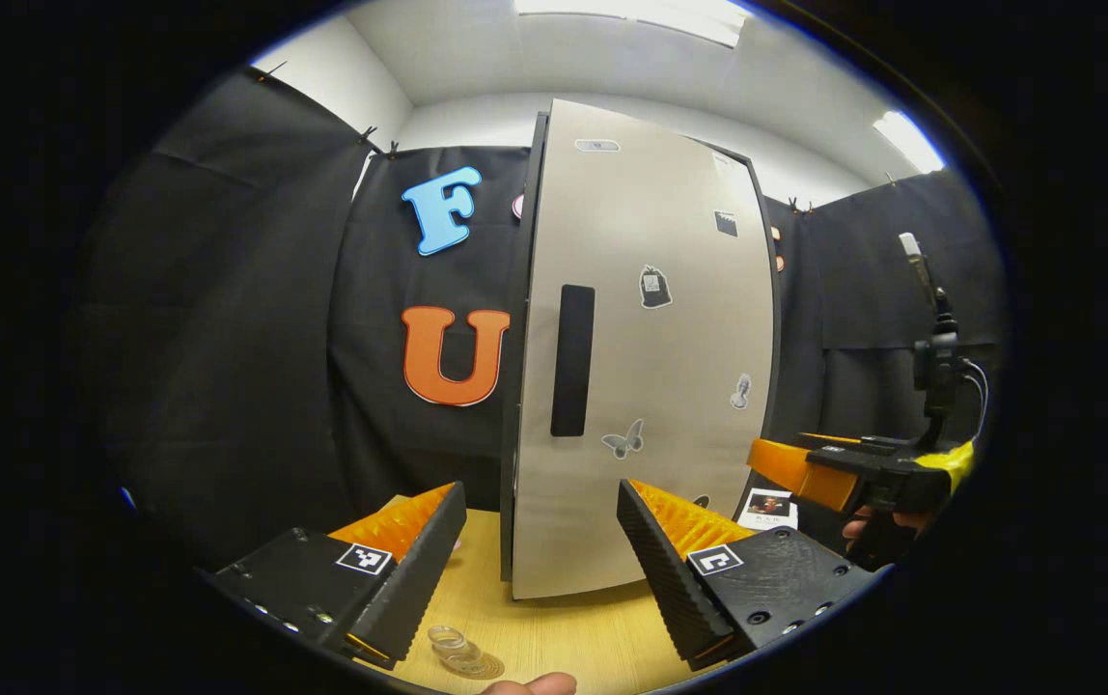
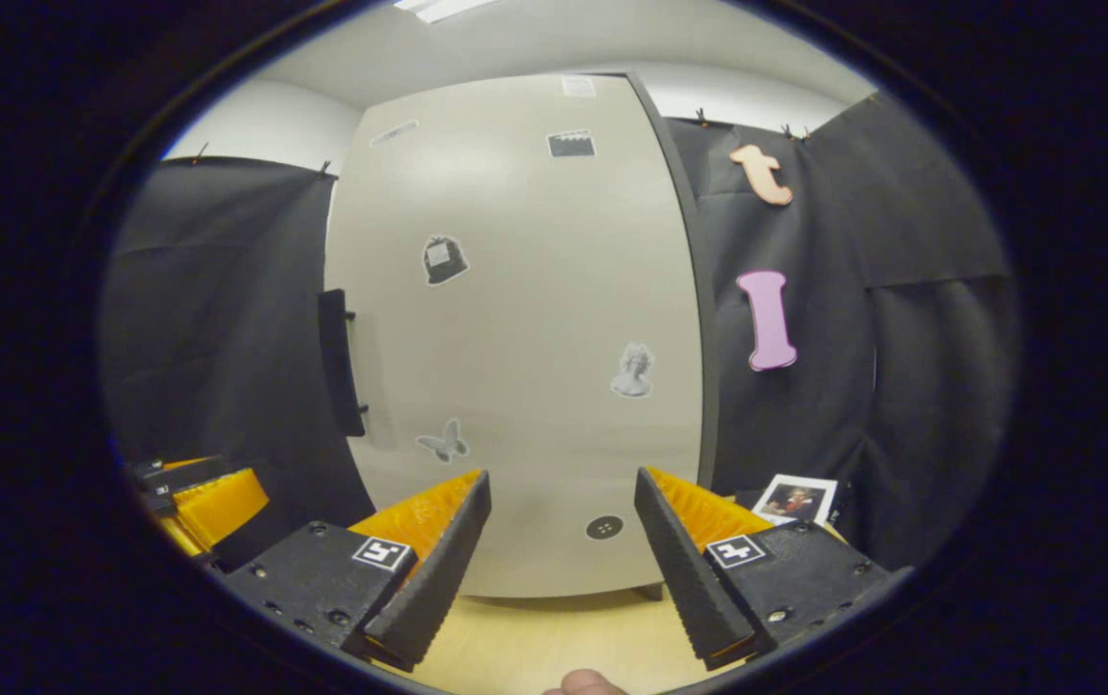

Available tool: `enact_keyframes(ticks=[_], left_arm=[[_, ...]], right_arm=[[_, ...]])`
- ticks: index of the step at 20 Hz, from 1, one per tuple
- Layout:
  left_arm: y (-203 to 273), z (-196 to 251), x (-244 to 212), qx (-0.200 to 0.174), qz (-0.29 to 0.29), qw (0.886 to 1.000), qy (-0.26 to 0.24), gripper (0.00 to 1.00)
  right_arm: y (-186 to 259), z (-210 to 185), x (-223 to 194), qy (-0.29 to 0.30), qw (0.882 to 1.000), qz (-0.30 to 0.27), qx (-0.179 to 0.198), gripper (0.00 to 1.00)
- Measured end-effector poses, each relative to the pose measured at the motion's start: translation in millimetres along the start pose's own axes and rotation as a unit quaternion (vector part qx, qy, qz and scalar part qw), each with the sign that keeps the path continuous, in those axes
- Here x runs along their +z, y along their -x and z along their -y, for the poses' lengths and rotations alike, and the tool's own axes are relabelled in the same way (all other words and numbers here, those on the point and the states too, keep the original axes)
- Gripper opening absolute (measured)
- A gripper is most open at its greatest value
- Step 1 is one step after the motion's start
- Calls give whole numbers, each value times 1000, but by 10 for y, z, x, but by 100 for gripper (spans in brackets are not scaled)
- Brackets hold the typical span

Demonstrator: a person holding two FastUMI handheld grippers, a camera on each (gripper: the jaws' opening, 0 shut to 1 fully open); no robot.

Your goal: Open the cabinet door with the right hand, grasp the bottle in the cabinet with the left hand and place it on the coaster, then close the cabinet door with the right hand.

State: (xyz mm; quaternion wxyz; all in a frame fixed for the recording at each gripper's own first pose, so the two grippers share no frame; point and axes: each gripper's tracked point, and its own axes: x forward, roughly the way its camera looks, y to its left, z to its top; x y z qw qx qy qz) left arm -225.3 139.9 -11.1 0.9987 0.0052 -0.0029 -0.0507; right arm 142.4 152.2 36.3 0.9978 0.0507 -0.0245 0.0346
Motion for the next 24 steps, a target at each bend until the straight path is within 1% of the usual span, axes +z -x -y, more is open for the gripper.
enact_keyframes(ticks=[1, 3, 5, 9, 11, 15, 16, 17, 18, 24], left_arm=[[-33, 4, -4, -1, 0, 1000, 5, 95], [-86, 21, -12, -4, -4, 1000, 16, 95], [-120, 33, 34, -5, -1, 1000, 22, 95], [-160, 32, 95, -5, 8, 1000, 20, 95], [-151, 38, 137, -5, 15, 1000, 20, 95], [-133, 44, 126, -1, 19, 1000, 24, 95], [-126, 55, 146, -2, 20, 999, 25, 95], [-110, 65, 156, -2, 22, 999, 25, 95], [-107, 64, 146, -2, 24, 999, 24, 95], [-110, 84, 121, -6, 22, 999, 29, 95]], right_arm=[[31, -21, 32, 5, 1000, 15, 1, 96], [105, -97, 69, 13, 999, 41, 10, 96], [137, -157, 68, 25, 998, 52, 21, 96], [85, -149, -52, 23, 999, 33, 15, 97], [74, -152, -94, 15, 999, 27, 15, 95], [76, -183, -136, 21, 999, 25, 18, 94], [71, -205, -155, 21, 999, 22, 21, 97], [72, -213, -167, 21, 999, 21, 22, 97], [76, -226, -177, 22, 999, 19, 24, 95], [68, -232, -207, 25, 999, 13, 24, 94]])
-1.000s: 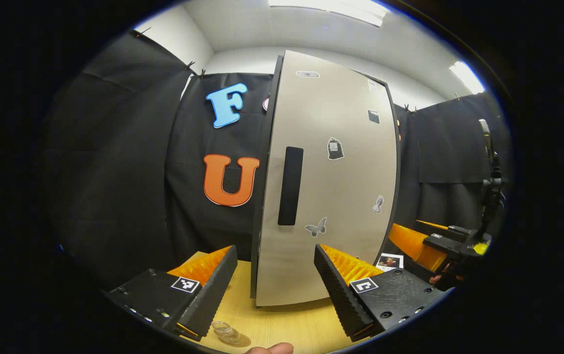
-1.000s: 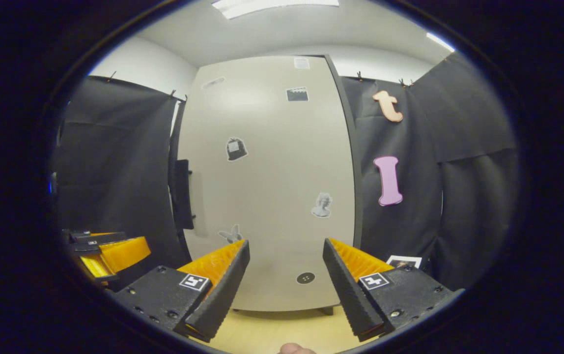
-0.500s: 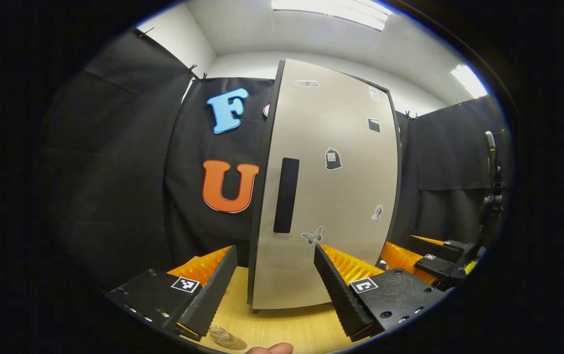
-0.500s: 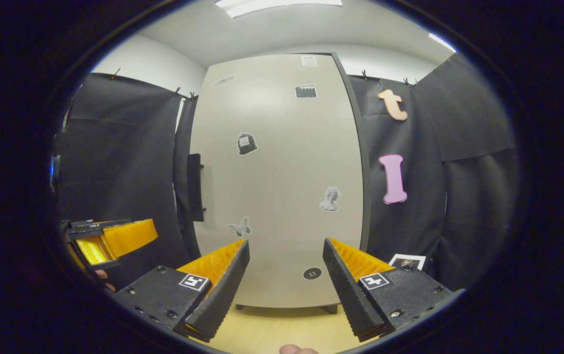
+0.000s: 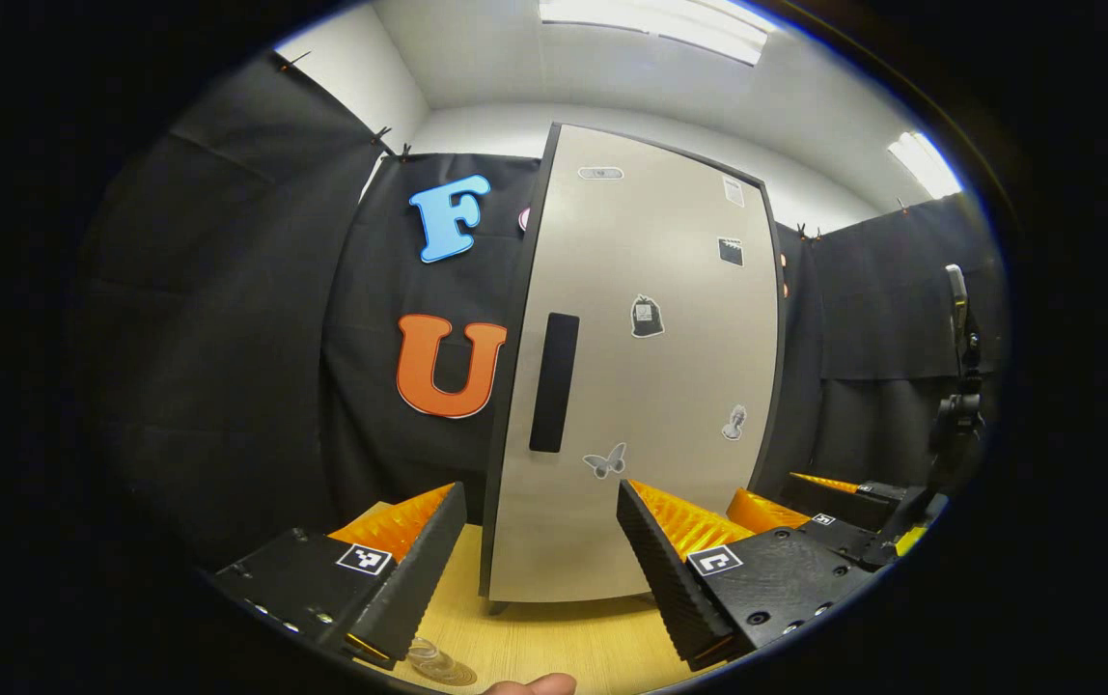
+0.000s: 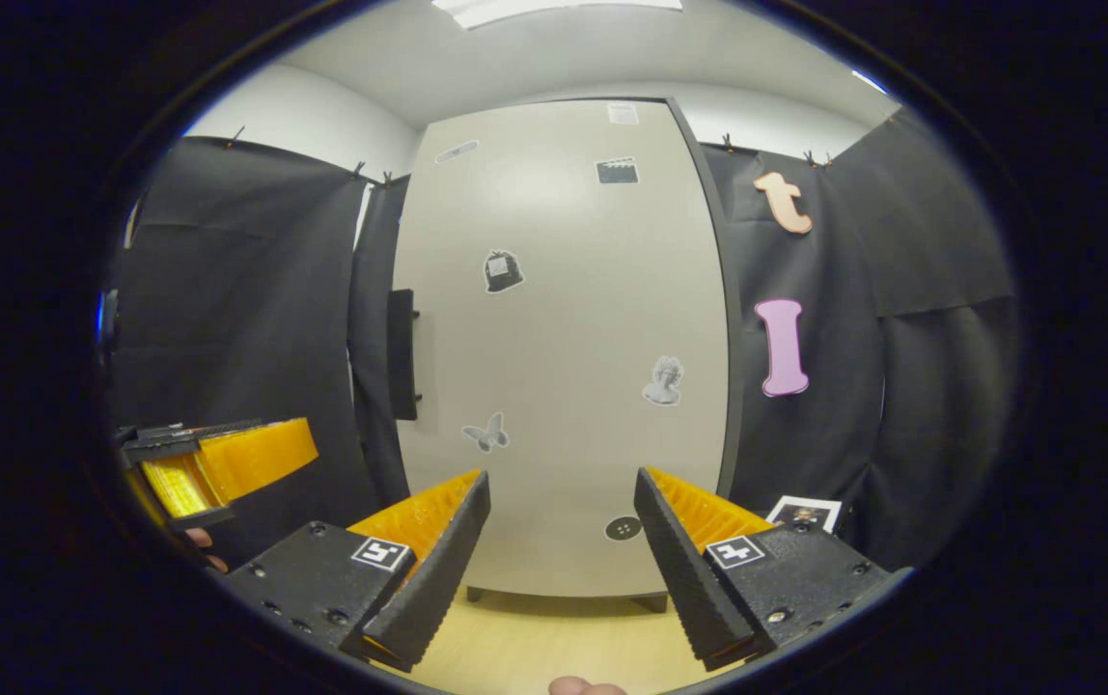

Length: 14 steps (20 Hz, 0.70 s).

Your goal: Open the cabinet door with the right hand, grasp the bottle in the cabinet with the left hand and place it on the coaster, then close the cabinet door with the right hand.

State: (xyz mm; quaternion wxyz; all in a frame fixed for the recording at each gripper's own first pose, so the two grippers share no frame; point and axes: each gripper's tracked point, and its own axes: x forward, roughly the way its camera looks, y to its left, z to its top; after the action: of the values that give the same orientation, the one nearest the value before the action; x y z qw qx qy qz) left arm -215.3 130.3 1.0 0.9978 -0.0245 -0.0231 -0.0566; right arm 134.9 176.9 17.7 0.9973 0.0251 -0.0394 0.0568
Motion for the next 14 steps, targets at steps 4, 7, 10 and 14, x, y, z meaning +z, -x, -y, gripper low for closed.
enact_keyframes(ticks=[4, 7, 10, 14], left_arm=[[8, 8, 6, 0, 1, 1000, 1, 95], [10, 6, 18, -1, 3, 1000, -1, 95], [16, 14, 12, -4, 1, 1000, 2, 95], [21, 3, -3, -1, 0, 1000, 3, 95]], right_arm=[[-23, -9, -28, 3, 1000, -4, 0, 95], [-47, 3, -33, 4, 1000, -6, 1, 95], [-56, 7, -21, 3, 1000, -6, 1, 97], [-35, 15, 20, 8, 1000, -3, 1, 97]])
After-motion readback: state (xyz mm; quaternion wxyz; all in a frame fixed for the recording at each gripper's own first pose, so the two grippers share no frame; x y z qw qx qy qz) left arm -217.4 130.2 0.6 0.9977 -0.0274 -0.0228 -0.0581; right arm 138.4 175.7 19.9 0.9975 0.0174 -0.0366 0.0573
